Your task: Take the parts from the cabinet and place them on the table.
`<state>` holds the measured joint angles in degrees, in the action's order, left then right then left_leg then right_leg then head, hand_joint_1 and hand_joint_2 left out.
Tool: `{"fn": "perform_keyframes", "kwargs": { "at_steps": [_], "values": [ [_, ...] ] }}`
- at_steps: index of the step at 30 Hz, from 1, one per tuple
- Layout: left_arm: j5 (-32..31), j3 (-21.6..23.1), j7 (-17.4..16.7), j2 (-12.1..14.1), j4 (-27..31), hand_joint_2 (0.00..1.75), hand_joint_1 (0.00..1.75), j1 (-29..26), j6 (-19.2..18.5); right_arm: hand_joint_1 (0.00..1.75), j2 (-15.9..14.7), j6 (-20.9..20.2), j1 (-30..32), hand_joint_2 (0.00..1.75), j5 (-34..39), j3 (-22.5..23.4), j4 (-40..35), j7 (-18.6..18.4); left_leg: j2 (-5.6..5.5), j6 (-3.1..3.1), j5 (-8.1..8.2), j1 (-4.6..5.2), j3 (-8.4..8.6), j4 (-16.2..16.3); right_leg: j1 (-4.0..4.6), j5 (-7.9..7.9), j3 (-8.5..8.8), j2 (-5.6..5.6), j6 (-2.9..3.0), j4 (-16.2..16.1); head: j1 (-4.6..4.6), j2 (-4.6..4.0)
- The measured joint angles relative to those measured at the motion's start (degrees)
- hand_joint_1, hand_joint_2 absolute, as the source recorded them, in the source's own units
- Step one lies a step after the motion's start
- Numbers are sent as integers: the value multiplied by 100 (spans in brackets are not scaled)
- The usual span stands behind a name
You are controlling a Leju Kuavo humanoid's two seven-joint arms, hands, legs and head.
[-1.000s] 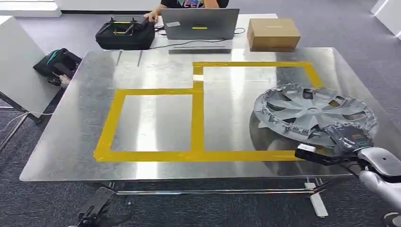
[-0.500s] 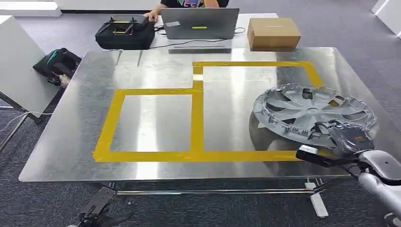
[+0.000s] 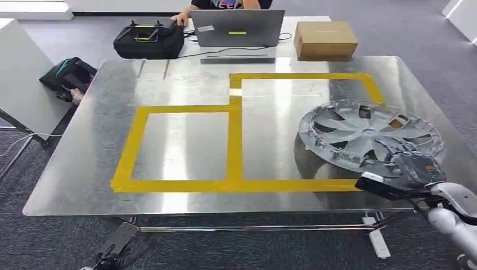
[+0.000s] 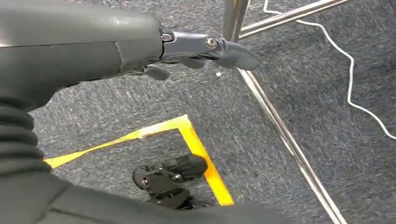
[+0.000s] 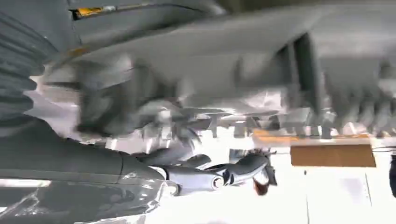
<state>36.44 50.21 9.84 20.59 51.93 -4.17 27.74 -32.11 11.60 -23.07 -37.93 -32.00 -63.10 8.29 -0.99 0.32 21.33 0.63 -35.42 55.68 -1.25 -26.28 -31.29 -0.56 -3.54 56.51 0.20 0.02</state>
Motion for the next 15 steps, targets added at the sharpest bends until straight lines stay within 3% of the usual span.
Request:
{"fn": "perform_keyframes", "kwargs": {
  "at_steps": [4,6,7,10,15],
  "values": [
    [22,-2,17,0,0,0,0,-39,26,0,35,-519,385,0,1714,558,-417,496,-2,0,0,0,-5,0,0,0,-3,2,0,0,0,0],
    [74,-2,92,0,0,0,0,-62,24,0,77,-978,523,0,2527,877,-592,496,-2,-1,1,0,-6,0,0,-1,-6,2,1,0,0,0],
    [85,-2,163,0,-2,0,0,-72,15,0,83,-1225,567,175,2977,1035,-655,471,-2,-1,1,0,-6,0,0,-1,-7,2,1,0,2,0],
    [184,2,376,-7,-28,0,0,-77,-4,0,85,-1950,712,175,4057,1454,-747,419,-4,-1,1,0,-7,0,0,-4,-7,5,3,0,0,0],
    [341,15,520,-26,-116,0,0,-76,-15,0,94,-2203,921,175,4864,2039,-795,541,-4,-1,1,1,-8,0,-1,-3,-6,4,3,0,0,0]
  ]
}}
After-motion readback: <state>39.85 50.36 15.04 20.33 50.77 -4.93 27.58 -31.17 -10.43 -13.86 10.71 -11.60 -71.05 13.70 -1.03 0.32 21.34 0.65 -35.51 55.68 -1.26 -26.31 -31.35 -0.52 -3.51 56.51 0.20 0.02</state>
